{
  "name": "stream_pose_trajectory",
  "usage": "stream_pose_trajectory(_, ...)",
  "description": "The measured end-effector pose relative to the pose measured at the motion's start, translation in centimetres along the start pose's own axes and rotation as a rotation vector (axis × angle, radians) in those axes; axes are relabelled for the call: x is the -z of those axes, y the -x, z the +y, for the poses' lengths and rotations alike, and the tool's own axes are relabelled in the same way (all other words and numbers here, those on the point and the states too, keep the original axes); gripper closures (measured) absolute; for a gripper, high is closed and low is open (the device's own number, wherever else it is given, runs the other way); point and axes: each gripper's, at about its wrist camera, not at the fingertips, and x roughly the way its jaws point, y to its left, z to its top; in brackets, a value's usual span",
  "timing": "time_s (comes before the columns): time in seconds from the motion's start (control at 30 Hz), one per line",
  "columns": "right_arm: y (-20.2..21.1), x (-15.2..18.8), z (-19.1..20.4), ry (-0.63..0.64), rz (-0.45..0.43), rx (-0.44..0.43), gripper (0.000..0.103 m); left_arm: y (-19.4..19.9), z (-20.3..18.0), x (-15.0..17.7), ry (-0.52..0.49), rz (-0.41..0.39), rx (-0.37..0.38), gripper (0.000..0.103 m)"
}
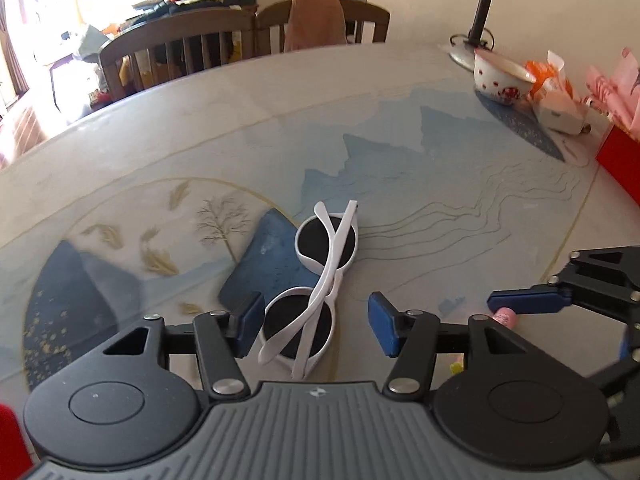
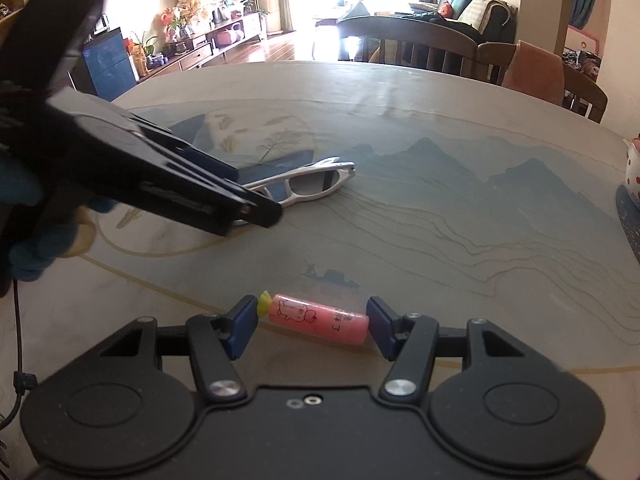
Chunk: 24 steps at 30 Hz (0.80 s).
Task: Organize rigid objects
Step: 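Grasp the white sunglasses with the left tool while the right tool grasps the pink tube, then lift the sunglasses with the left tool while the right tool lifts the pink tube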
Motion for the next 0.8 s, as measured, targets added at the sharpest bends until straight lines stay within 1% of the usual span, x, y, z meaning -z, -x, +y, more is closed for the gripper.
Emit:
stream_pose_trajectory(0.13, -0.1, 0.0, 0.0, -0.002, -0.002, 0.005, 0.044, -1.0, -0.5, -0.5, -0.028, 0.006, -0.011, 0.047)
stream_pose_trajectory(0.23, -0.1, 0.0, -0.1, -0.007, -0.004, 0.007, 0.044, -1.2, -0.8, -0.6, -0.049, 0.005, -0.018, 0.049)
stream_pose_trajectory(0.27, -0.1, 0.0, -0.1, -0.008, -0.005, 0.007, 0.044, -1.2, -0.9, -0.6, -0.055, 0.003, -0.023, 0.051)
stream_pose_trajectory(0.3, -0.2, 0.0, 0.0, -0.008, -0.005, 0.008, 0.044, -1.2, -0.9, -0.5, -0.057, 0.0, -0.022, 0.057)
stream_pose_trajectory(0.33, -0.2, 0.0, 0.0, -0.008, -0.006, 0.008, 0.044, -1.1, -0.9, -0.6, -0.057, -0.002, -0.025, 0.066)
stream_pose_trajectory(0.37, -0.2, 0.0, 0.0, -0.01, -0.007, 0.009, 0.044, -1.1, -0.8, -0.6, -0.058, -0.002, -0.031, 0.07)
stream_pose_trajectory(0.47, -0.2, 0.1, 0.0, -0.008, -0.007, 0.011, 0.044, -1.1, -0.8, -0.7, -0.053, 0.0, -0.028, 0.073)
stream_pose_trajectory(0.57, -0.1, 0.2, 0.1, -0.01, -0.006, 0.013, 0.044, -0.9, -0.9, -0.6, -0.047, -0.001, -0.034, 0.082)
stream_pose_trajectory(0.7, 0.1, 0.2, 0.0, -0.016, -0.001, 0.005, 0.044, -0.1, -0.7, 0.0, -0.015, 0.004, -0.016, 0.084)
stream_pose_trajectory(0.73, 0.2, 0.1, 0.0, -0.017, 0.0, 0.006, 0.044, 0.1, -0.5, 0.3, -0.003, 0.006, -0.013, 0.086)
stream_pose_trajectory(0.77, 0.3, 0.1, 0.0, -0.02, -0.001, 0.004, 0.044, 0.4, -0.4, 0.5, 0.006, 0.002, -0.011, 0.09)
stream_pose_trajectory(0.8, 0.4, 0.1, 0.0, -0.025, -0.001, 0.002, 0.044, 0.9, -0.3, 0.8, 0.013, -0.003, -0.007, 0.097)
